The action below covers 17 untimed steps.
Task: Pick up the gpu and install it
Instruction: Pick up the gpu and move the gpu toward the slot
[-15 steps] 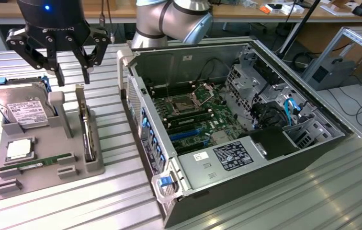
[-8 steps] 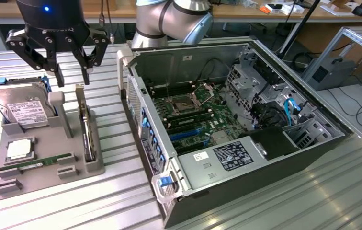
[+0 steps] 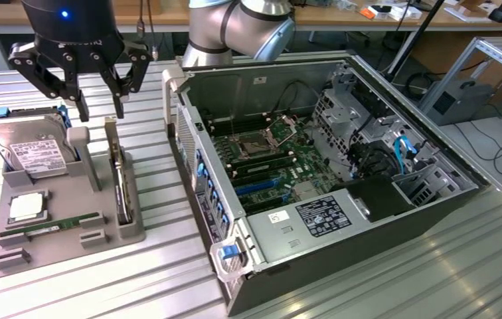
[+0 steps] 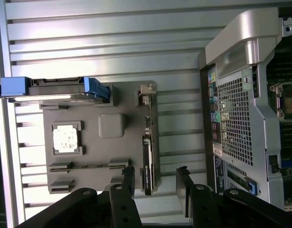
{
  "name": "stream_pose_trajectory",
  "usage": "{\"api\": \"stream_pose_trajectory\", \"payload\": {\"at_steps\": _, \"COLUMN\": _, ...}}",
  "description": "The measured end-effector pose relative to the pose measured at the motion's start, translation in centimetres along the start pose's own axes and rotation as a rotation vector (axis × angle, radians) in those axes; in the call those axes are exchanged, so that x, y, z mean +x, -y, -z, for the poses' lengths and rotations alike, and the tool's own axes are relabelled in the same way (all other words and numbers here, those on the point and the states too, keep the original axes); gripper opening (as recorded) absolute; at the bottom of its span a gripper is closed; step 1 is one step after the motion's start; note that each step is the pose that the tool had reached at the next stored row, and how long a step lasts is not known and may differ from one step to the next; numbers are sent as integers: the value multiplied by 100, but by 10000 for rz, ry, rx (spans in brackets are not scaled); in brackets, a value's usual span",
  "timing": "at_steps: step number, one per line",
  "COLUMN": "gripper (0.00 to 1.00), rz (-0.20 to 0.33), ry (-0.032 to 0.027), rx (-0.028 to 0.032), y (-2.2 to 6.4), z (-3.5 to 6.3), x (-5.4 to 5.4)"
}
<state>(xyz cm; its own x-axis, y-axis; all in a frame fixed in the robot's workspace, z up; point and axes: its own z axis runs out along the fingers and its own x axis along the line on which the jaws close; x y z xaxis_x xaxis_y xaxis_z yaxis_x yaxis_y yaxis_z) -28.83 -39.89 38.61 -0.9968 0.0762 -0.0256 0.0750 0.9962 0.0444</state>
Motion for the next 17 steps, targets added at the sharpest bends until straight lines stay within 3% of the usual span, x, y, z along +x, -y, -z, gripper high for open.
{"api": "stream_pose_trajectory", "payload": {"at_steps": 17, "gripper": 48, "rz": 0, "ry": 0, "rx": 0, "y": 2, "z": -43, "x": 2}}
